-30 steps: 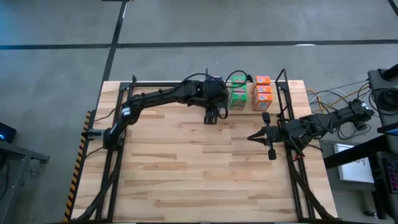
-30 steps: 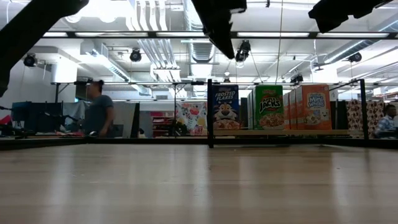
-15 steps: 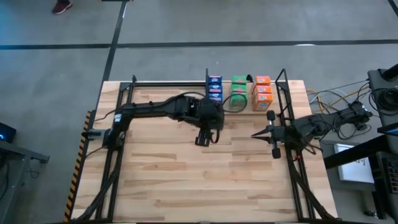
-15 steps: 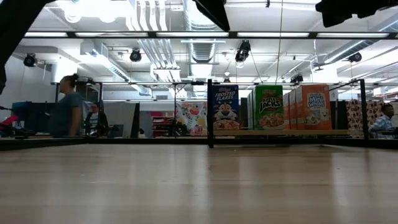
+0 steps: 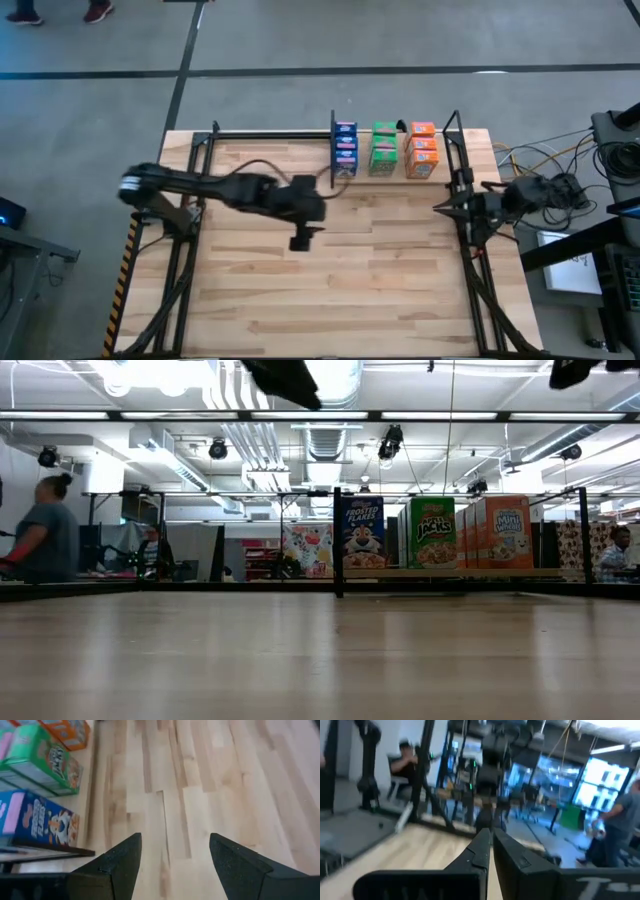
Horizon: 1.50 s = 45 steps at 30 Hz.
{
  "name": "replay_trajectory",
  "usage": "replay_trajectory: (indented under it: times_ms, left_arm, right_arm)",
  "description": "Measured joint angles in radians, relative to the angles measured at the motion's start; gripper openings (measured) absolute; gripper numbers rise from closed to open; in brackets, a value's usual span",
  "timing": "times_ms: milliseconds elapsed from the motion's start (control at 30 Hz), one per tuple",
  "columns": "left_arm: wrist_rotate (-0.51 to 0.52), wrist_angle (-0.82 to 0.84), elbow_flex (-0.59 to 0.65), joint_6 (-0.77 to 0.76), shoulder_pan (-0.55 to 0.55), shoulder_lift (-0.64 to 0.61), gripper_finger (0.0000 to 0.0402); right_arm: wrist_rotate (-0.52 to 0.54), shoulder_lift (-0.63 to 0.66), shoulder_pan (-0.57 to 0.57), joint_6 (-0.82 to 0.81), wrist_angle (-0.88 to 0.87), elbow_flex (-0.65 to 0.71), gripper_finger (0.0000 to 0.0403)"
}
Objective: Stack cereal on shelf
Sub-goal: Return to Home Position
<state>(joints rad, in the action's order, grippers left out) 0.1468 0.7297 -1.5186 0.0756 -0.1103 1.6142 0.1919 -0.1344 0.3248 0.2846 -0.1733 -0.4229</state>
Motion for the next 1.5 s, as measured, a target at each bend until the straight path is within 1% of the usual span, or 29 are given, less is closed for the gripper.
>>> replay_trajectory:
  times_ms: [33, 133, 267, 433, 533, 733, 867, 1100, 1300, 1367, 1500]
  left_arm:
    - [0.001, -0.057, 0.071, -0.016, -0.004, -0.049, 0.0217]
    - [0.006, -0.212, 0.268, -0.059, -0.012, -0.206, 0.0217]
    - [0.027, -0.387, 0.497, -0.090, -0.013, -0.412, 0.0217]
    - [0.029, -0.537, 0.712, -0.097, -0.013, -0.654, 0.0217]
    - [0.029, -0.579, 0.815, -0.102, -0.013, -0.786, 0.0217]
    - [0.029, -0.590, 0.971, -0.120, -0.013, -1.025, 0.0217]
    - [0.029, -0.597, 1.059, -0.126, -0.012, -1.160, 0.0217]
    - [0.029, -0.589, 1.180, -0.121, -0.012, -1.395, 0.0217]
    - [0.029, -0.570, 1.279, -0.121, -0.012, -1.585, 0.0217]
    - [0.030, -0.570, 1.306, -0.127, -0.012, -1.616, 0.0217]
    - [0.030, -0.582, 1.325, -0.148, -0.012, -1.594, 0.0217]
  right_arm:
    - [0.002, 0.010, 0.000, 0.005, -0.017, 0.007, 0.0012]
    - [0.001, 0.036, 0.000, 0.017, 0.003, 0.012, 0.0012]
    - [0.001, 0.061, 0.000, 0.028, -0.001, 0.021, 0.0012]
    - [0.001, 0.088, 0.000, 0.031, 0.001, 0.035, 0.0012]
    - [0.002, 0.101, 0.000, 0.035, -0.001, 0.049, 0.0012]
    - [0.010, 0.133, 0.000, 0.060, 0.024, 0.086, 0.0012]
    - [0.016, 0.130, 0.000, 0.075, 0.034, 0.093, 0.0012]
    - [0.018, 0.128, 0.000, 0.076, 0.030, 0.099, 0.0012]
    - [0.018, 0.129, 0.000, 0.110, 0.032, 0.133, 0.0012]
    - [0.018, 0.134, 0.000, 0.117, 0.047, 0.146, 0.0012]
    - [0.017, 0.134, 0.000, 0.104, 0.074, 0.154, 0.0012]
